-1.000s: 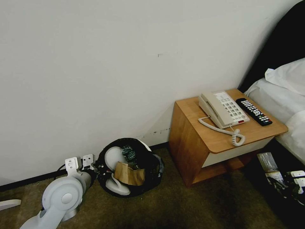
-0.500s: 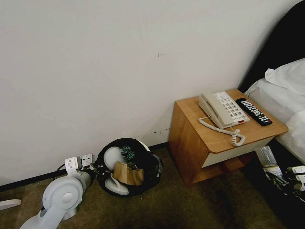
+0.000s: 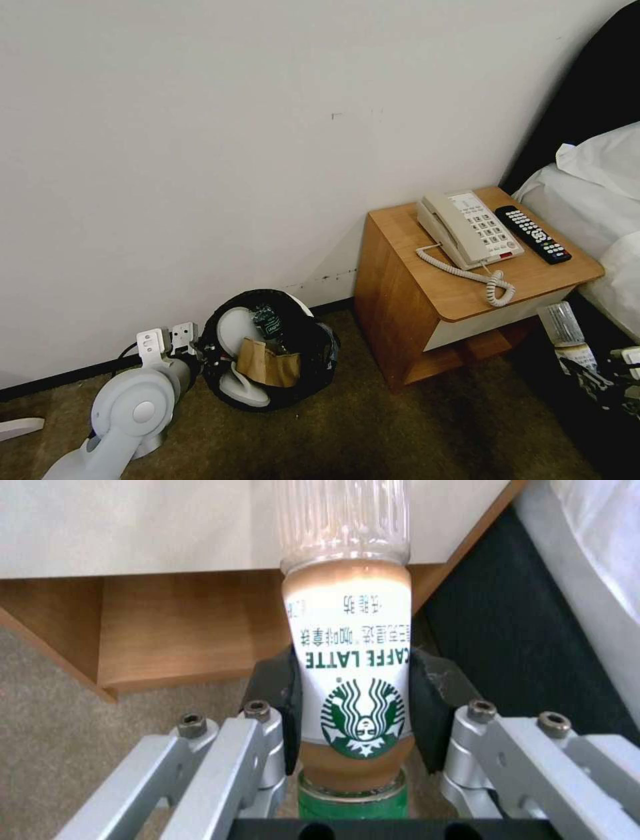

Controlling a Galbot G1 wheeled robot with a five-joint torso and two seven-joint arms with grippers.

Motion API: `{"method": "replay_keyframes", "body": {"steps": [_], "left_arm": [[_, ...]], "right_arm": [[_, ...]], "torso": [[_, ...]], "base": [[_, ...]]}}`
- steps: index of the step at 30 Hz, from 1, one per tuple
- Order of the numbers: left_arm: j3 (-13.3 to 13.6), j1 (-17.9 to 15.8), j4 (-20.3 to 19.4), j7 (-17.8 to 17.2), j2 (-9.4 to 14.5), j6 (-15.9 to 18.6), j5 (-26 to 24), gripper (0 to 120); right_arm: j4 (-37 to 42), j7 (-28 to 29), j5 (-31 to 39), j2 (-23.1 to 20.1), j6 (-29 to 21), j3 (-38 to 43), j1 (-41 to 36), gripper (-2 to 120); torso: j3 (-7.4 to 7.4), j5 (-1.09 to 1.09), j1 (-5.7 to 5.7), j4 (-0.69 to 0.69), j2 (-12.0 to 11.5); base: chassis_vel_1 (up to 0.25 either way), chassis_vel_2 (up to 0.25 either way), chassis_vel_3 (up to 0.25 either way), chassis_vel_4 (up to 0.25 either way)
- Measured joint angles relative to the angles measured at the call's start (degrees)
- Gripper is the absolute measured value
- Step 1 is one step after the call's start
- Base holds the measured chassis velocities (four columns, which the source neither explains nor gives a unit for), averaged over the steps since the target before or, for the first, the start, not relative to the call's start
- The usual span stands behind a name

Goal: Pick up the trash bin, then pick up the garbage from the floor and place it into the trash bin.

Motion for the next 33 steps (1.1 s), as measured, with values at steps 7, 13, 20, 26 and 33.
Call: {"method": "replay_keyframes", "body": {"steps": [7, 13, 20, 26, 33], "left_arm": [[0.0, -0.21, 0.19, 0.13, -0.01, 0.0, 0.0, 0], [-0.03, -0.37, 0.36, 0.31, 0.01, 0.0, 0.0, 0], [-0.08, -0.28, 0.69, 0.58, 0.09, 0.0, 0.2, 0], [0.02, -0.36, 0.79, 0.62, 0.1, 0.0, 0.22, 0], [0.1, -0.29, 0.85, 0.66, 0.06, 0.0, 0.42, 0]], "right_arm": [[0.8, -0.07, 1.02, 0.14, 0.02, 0.78, -0.01, 31], [1.77, -0.13, 1.84, 0.27, 0.02, 1.89, -0.06, 31], [3.57, -0.2, 2.96, 0.3, -0.2, 3.21, -0.32, 31], [4.93, -0.42, 3.46, 0.27, -0.26, 4.59, -0.95, 31], [6.98, -0.23, 4.42, 0.06, -0.33, 6.09, -1.14, 31]], "torso": [[0.0, 0.0, 0.0, 0.0, 0.0], [0.0, 0.0, 0.0, 0.0, 0.0], [0.0, 0.0, 0.0, 0.01, 0.0], [0.0, 0.0, 0.0, 0.0, 0.0], [0.0, 0.0, 0.0, 0.0, 0.0]], "base": [[0.0, 0.0, 0.0, 0.0], [0.0, 0.0, 0.0, 0.0], [0.0, 0.0, 0.0, 0.0], [0.0, 0.0, 0.0, 0.0], [0.0, 0.0, 0.0, 0.0]]}}
